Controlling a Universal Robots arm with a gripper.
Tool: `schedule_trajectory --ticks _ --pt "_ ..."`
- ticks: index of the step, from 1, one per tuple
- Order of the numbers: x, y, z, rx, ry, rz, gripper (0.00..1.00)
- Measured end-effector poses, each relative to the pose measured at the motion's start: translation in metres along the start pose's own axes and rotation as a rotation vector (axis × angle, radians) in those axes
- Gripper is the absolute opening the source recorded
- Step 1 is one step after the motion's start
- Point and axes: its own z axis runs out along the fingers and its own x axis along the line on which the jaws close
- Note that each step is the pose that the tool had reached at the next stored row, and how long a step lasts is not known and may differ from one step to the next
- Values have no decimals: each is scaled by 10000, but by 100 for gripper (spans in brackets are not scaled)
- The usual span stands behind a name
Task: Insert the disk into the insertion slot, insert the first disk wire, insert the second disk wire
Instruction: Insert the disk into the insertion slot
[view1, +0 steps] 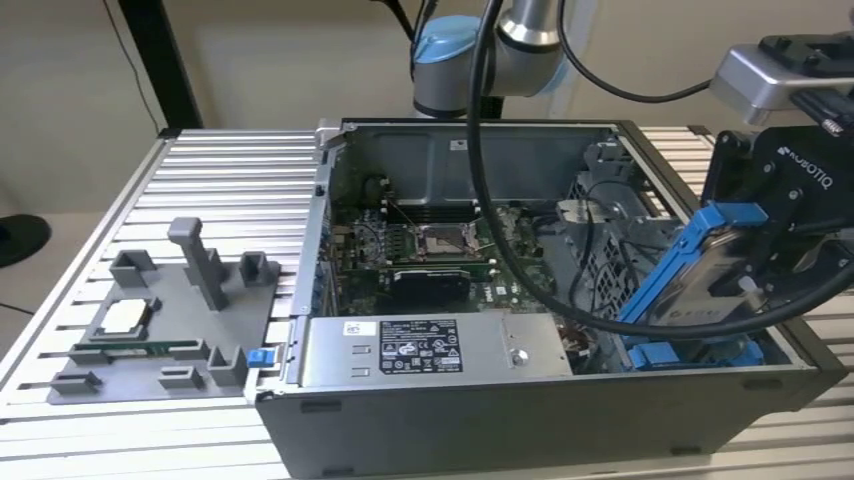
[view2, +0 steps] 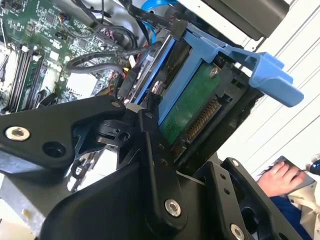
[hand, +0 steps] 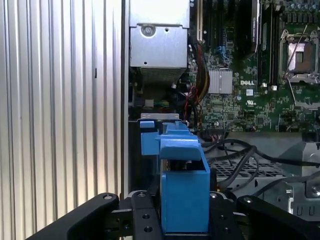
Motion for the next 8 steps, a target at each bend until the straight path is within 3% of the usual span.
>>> schedule_trajectory --ticks 8 --pt "4 -6 141 2 -3 41 0"
